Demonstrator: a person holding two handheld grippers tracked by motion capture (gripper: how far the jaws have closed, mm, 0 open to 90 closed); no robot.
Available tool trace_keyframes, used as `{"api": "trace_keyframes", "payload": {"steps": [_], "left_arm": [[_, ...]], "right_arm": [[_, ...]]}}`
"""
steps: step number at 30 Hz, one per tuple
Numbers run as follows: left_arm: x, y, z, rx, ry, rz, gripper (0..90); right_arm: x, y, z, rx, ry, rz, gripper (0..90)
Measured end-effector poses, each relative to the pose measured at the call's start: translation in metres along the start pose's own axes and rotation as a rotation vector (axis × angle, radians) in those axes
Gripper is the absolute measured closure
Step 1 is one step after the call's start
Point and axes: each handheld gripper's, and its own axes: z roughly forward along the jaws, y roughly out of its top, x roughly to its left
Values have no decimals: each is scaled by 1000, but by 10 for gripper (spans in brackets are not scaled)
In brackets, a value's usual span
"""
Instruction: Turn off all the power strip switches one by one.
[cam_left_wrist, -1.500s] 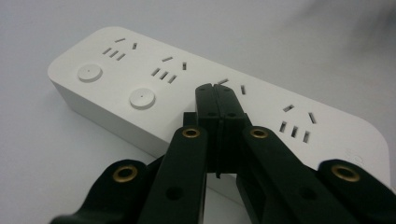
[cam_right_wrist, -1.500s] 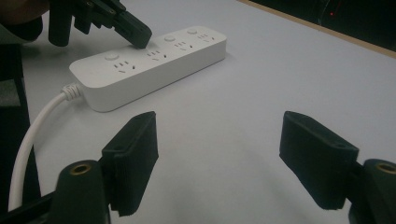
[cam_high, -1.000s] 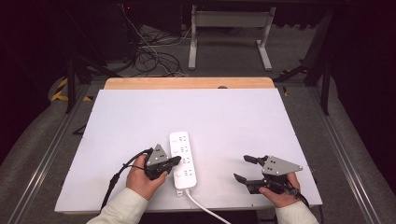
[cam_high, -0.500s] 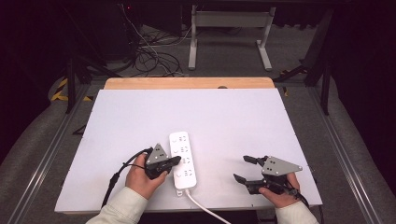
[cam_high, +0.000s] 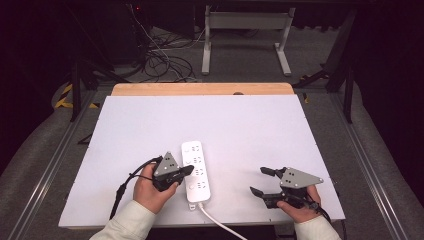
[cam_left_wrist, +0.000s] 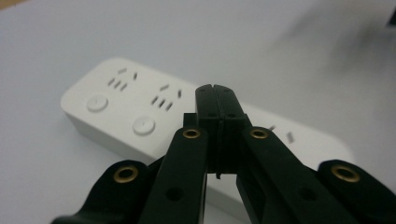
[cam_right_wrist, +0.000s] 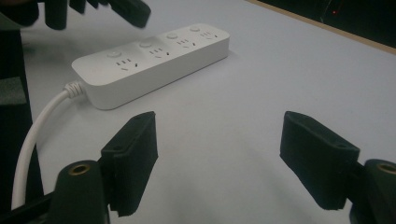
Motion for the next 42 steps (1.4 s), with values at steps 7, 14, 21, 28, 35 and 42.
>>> {"api": "trace_keyframes", "payload": {"steps": [7,14,21,28,35,42], "left_arm": [[-6,-3,-13,-22,-62,-42,900],[-14,-12,-20,-45,-104,-9,900],[-21,-20,-18,-18,-111,15,900],[-21,-25,-11,9,-115,1,900],[-22,-26,-3,37,-84,11,900],[-23,-27,1,62,-67,21,900]], "right_arm": [[-1,0,0,1,0,2,281],[0,0,-1,-6,2,-3,281],[0,0,0,-3,2,-5,281],[0,0,0,0,4,-5,281],[0,0,1,4,5,-6,281],[0,0,1,4,5,-6,281]]}}
